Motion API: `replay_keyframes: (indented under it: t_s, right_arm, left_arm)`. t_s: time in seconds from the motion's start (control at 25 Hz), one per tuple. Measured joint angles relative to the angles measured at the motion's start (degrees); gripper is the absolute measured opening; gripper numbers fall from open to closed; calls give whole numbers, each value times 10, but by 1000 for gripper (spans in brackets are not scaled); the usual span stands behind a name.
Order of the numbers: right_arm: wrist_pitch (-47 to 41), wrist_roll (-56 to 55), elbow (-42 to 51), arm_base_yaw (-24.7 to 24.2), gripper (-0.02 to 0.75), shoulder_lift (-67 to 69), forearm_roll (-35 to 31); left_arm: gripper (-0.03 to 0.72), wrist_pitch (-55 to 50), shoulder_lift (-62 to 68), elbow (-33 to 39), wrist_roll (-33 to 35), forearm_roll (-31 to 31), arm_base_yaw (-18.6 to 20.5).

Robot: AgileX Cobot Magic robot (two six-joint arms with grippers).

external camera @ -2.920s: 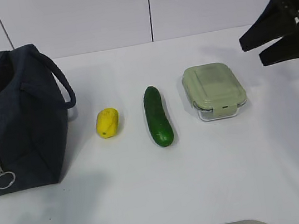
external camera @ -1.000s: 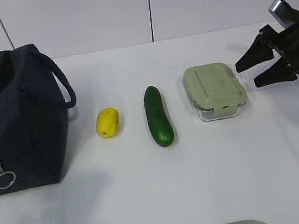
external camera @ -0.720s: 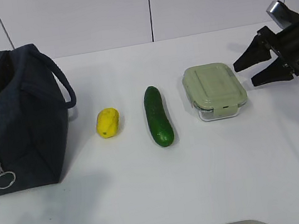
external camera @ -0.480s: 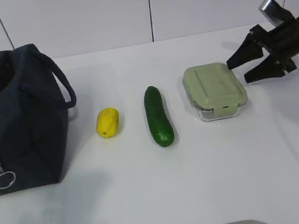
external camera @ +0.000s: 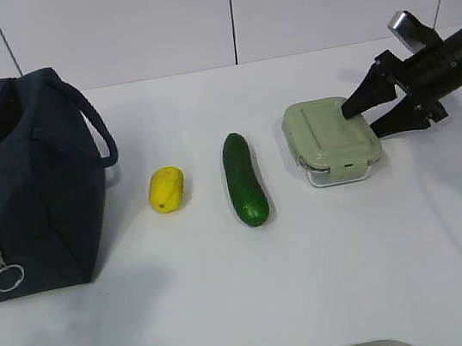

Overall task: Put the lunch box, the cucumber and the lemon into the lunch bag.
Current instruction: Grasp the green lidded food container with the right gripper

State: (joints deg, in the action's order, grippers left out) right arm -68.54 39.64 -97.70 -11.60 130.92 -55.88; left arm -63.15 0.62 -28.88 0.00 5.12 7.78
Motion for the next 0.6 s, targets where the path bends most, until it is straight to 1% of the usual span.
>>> replay_keyframes:
  t_s: [0.24,0.6]
  right_arm:
    - [0,0,0,1,592,2,-1]
    - [1,12,0,28,592,2,-3]
  left_arm:
    - [242,0,0,0,0,0,0]
    - [242,0,0,0,0,0,0]
